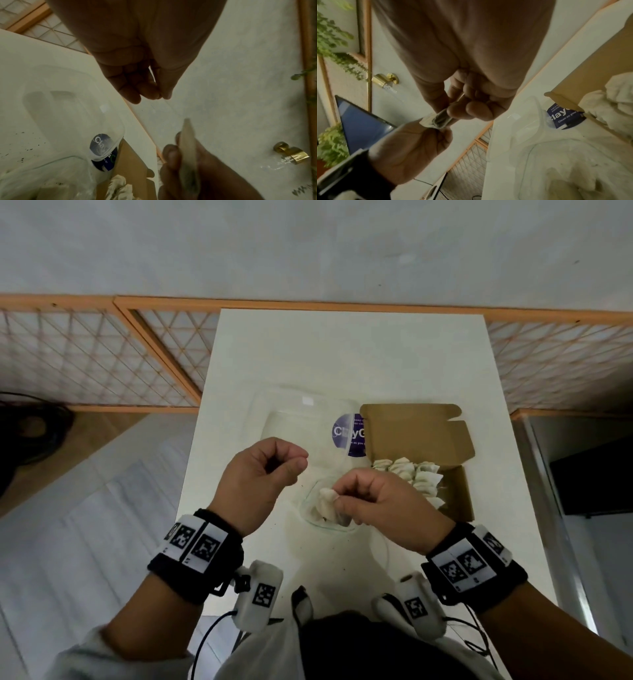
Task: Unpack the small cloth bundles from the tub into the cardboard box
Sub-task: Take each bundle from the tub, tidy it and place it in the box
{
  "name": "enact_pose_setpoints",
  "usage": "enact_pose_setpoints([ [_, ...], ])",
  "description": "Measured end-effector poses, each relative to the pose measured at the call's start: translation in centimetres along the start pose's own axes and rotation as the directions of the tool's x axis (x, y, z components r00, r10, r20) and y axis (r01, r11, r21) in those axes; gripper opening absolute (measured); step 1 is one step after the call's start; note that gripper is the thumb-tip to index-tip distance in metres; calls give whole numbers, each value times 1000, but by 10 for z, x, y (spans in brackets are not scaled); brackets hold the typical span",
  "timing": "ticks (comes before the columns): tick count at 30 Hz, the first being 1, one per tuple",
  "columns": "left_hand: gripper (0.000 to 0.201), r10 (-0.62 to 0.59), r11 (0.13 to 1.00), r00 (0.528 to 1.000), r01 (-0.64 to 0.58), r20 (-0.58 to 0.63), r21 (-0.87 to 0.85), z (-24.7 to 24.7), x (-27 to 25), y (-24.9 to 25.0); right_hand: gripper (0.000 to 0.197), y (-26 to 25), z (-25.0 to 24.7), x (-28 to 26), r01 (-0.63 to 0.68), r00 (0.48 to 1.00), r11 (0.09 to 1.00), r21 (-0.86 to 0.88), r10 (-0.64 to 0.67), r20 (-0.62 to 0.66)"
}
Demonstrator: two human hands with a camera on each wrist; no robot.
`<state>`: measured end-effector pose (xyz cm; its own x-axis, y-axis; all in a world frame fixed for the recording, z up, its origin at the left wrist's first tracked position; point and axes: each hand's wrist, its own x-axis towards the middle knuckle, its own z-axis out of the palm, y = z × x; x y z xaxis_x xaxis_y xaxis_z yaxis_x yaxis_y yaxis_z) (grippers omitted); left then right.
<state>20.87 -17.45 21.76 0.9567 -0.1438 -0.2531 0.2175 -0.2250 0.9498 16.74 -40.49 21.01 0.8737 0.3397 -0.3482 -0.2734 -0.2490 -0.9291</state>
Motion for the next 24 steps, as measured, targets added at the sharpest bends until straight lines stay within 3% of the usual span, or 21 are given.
enact_pose_setpoints([
  [2, 7, -27, 1000, 1000, 27, -9, 0, 3, 5, -3, 6, -2, -3, 2, 0, 999, 997, 77, 2, -34],
  [6, 7, -33, 985, 995, 49, -94, 168, 7, 3, -9, 9, -2, -7, 8, 9, 996, 986, 164, 6, -90],
  [8, 19, -21, 998, 992, 29, -123, 63, 8, -1, -9, 8, -1, -8, 11, 6, 995, 982, 188, 13, -99],
  [11, 35, -15, 991, 998, 7, -57, -136, 12, -8, -1, 7, -1, -6, 15, 1, 995, 975, 223, 22, -99],
  [16, 15, 120, 987, 993, -118, 6, -110, 23, -9, 0, 11, -5, -2, 20, 11, 998, 974, 224, 5, -69],
  [18, 12, 113, 985, 994, -111, 2, -133, 23, -7, -3, 13, -3, -3, 22, 11, 998, 977, 214, 2, -60],
  [19, 12, 99, 984, 995, -97, 6, -152, 22, -7, -4, 15, 1, -3, 25, 2, 998, 985, 171, 9, -65],
  [21, 9, 61, 988, 998, -58, 16, -141, 19, -7, -7, 15, 18, -2, 32, -33, 995, 997, -73, 26, -96],
  [24, 12, 1, 998, 999, 2, 40, -59, 15, -10, -15, 18, 56, 7, 49, -111, 994, 847, -520, 92, -62],
])
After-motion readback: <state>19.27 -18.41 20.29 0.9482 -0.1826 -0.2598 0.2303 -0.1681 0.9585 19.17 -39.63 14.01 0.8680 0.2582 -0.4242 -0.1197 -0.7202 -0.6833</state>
